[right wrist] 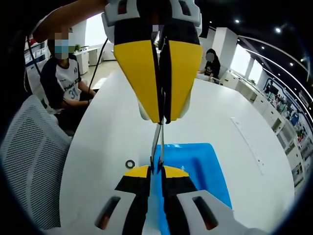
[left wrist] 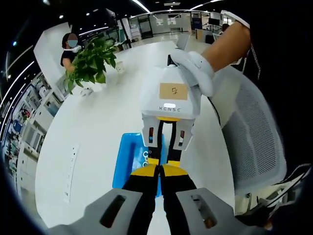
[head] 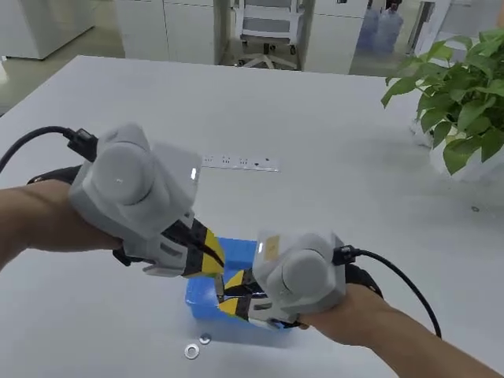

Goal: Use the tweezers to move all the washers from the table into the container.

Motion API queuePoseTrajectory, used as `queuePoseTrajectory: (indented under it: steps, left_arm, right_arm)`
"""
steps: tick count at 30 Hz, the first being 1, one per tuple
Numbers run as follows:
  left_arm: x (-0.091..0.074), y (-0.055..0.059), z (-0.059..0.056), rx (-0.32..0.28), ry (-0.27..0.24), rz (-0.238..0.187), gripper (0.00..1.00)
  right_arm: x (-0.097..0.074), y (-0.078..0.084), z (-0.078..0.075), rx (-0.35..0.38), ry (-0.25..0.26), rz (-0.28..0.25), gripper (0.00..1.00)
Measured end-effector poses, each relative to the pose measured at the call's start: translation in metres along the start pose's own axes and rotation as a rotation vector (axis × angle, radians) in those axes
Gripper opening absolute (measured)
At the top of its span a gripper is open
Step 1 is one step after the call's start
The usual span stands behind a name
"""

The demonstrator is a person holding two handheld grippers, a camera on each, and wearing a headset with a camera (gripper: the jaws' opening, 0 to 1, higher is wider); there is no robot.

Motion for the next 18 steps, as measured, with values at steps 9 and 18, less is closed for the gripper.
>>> queuePoseTrajectory:
  steps: [9,18]
  left_arm:
    - [-0.001,0.01,-0.011,-0.02,0.001,0.006,0.06]
    - [0.0,0.021,-0.022,-0.046,0.001,0.014,0.06]
  right_arm:
    - [0.01,0.0,0.013,-0.008,-0.022,0.002,0.1]
    - [0.02,0.002,0.023,-0.01,-0.042,0.003,0.1]
Point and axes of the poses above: the centre of the closed fingertips' face, and the gripper's own axes: x roughly forward along the fingers, z roughly to its left, y roughly out of its underside, the point moved 2 cm from there along -x, roughly backward along the fingers, and after that the axes turned 3 degrees about x, right-handed, at the moved point
